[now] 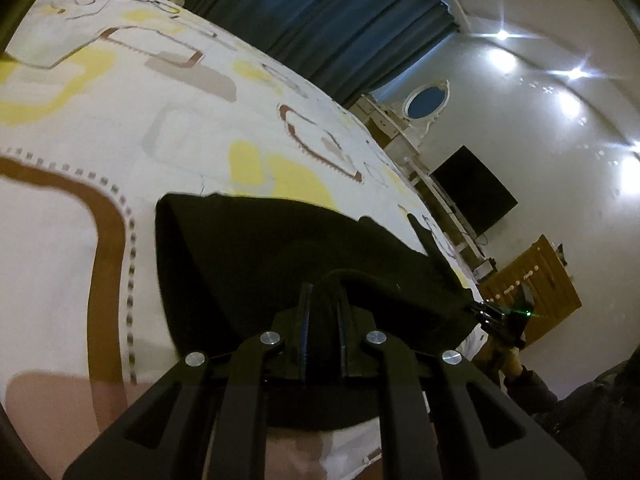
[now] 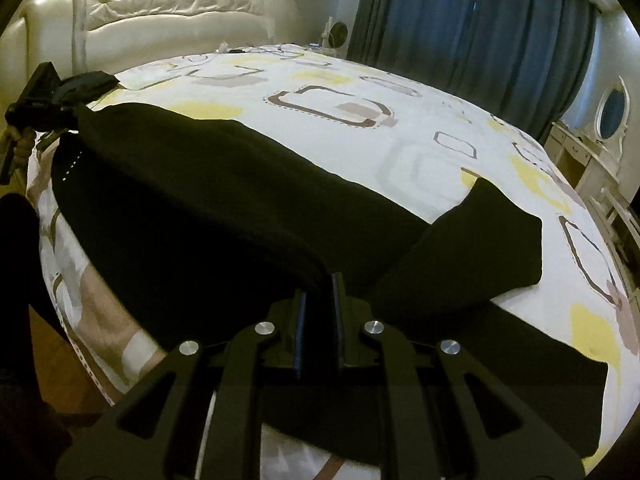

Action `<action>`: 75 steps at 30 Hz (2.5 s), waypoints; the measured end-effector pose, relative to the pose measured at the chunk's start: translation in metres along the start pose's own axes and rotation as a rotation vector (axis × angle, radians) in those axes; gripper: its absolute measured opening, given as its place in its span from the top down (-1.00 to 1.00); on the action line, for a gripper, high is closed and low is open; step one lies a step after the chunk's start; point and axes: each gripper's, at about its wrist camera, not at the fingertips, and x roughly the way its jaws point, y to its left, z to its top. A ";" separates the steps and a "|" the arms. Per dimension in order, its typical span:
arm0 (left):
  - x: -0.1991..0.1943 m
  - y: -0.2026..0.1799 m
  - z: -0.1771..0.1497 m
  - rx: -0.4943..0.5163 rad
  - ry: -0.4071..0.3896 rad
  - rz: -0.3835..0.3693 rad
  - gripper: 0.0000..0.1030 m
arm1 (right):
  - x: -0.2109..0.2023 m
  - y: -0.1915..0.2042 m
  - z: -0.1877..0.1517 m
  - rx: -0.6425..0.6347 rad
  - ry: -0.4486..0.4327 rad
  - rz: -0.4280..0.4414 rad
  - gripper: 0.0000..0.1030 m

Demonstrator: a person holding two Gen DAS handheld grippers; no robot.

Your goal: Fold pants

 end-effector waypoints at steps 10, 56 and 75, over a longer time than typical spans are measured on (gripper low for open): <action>-0.015 -0.005 -0.016 0.015 0.005 -0.007 0.79 | -0.011 0.011 -0.016 -0.008 0.008 -0.003 0.76; 0.113 -0.077 -0.011 0.131 0.128 0.056 -0.19 | 0.101 -0.163 0.121 0.382 0.226 -0.208 -0.46; 0.103 -0.062 -0.007 0.037 0.066 0.020 -0.42 | 0.232 -0.212 0.128 0.339 0.540 -0.483 -0.41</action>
